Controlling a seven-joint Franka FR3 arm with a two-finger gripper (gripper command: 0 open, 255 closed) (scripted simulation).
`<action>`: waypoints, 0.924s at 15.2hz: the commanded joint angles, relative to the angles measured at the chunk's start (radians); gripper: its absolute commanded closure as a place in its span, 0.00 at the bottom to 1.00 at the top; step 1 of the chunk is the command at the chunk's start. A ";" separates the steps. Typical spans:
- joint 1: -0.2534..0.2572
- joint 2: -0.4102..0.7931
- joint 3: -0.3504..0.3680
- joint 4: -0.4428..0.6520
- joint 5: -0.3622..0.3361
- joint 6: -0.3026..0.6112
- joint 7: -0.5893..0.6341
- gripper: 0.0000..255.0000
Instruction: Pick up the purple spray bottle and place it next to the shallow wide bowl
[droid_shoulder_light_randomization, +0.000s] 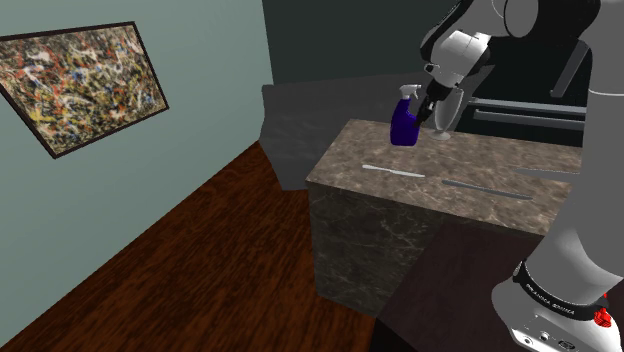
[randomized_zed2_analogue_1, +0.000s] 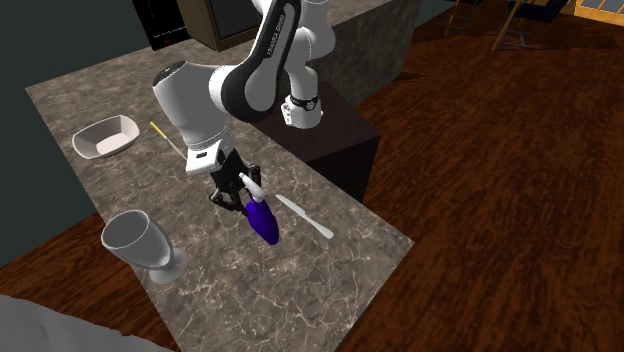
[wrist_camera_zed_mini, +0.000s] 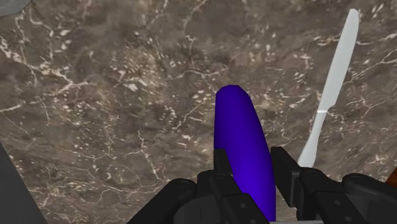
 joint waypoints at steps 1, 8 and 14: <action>0.011 -0.019 -0.012 0.007 -0.024 -0.013 0.021 1.00; 0.042 -0.077 -0.048 0.038 -0.102 -0.062 0.088 1.00; 0.063 -0.121 -0.072 0.074 -0.161 -0.110 0.142 1.00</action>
